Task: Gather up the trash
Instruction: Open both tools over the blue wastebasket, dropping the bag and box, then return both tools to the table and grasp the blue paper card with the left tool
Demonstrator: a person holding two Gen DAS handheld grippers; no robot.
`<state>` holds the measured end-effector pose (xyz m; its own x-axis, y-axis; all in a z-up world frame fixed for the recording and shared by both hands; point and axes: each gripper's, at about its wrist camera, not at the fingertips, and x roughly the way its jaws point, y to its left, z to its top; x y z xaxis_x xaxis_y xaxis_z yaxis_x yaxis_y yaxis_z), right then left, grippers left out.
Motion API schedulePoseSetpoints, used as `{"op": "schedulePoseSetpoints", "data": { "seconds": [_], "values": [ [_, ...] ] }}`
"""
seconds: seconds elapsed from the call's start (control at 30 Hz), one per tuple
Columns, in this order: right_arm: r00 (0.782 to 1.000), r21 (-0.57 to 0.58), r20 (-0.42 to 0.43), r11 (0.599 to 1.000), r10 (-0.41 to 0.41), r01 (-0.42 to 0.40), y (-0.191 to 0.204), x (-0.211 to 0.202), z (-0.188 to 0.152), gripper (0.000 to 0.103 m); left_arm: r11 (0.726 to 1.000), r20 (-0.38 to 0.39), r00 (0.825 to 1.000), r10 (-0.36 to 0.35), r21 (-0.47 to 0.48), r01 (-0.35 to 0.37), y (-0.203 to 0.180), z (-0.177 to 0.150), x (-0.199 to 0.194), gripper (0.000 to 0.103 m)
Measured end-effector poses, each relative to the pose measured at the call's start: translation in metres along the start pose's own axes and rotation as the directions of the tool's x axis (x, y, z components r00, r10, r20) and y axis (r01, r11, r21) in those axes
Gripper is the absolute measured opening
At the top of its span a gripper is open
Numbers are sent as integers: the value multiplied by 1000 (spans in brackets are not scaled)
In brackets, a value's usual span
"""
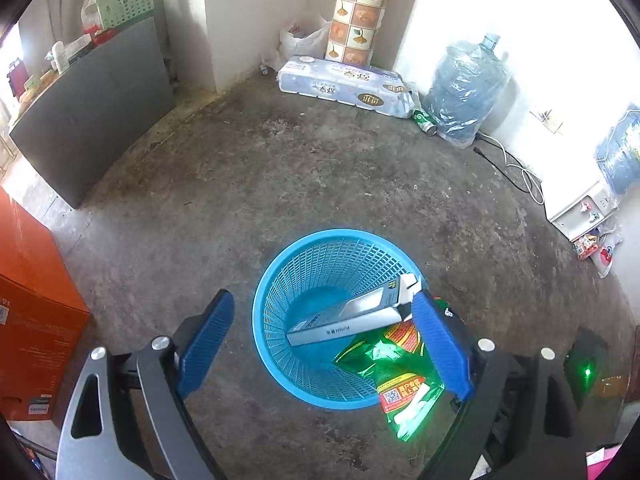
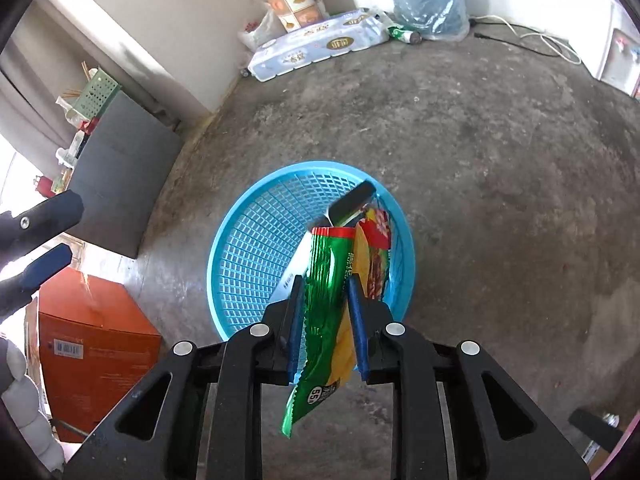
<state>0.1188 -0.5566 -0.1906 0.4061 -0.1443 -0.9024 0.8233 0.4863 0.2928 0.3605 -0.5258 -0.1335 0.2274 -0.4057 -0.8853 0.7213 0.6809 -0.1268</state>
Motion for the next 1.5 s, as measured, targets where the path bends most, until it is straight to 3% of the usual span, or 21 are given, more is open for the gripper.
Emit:
{"op": "schedulePoseSetpoints", "data": {
  "seconds": [0.13,0.27,0.57,0.77,0.93,1.03,1.17,1.23,1.4,1.5],
  "values": [
    [999,19,30,1000,19,-20,-4,-12,0,27,1000,28,999,-17,-7,17,7,-3,-25,88],
    [998,36,36,998,57,-58,-6,-8,10,41,999,68,997,-27,-23,28,15,-4,-64,88],
    [996,47,66,997,53,-56,-3,-27,7,41,998,223,974,-28,63,14,42,-29,-202,88],
    [996,9,56,997,72,-73,-2,-47,-7,41,998,302,953,-17,63,-2,82,-83,-300,88],
    [989,-59,43,989,140,-137,11,-76,-26,41,999,336,941,37,-48,-22,134,-148,-372,88],
    [979,-127,41,973,200,-193,25,-104,-43,41,991,383,917,110,-115,-71,164,-197,-418,88],
    [956,-240,7,929,293,-283,51,-144,-68,42,965,426,878,218,-229,-128,203,-264,-471,88],
    [938,-293,-16,895,347,-336,66,-165,-81,49,945,433,864,259,-300,-133,220,-298,-489,88],
    [861,-378,-129,778,492,-502,103,-203,-116,53,888,428,827,364,-428,-169,240,-382,-508,88],
    [789,-393,-234,687,568,-611,129,-213,-139,53,853,411,809,421,-482,-199,239,-427,-505,88]
  ]
}}
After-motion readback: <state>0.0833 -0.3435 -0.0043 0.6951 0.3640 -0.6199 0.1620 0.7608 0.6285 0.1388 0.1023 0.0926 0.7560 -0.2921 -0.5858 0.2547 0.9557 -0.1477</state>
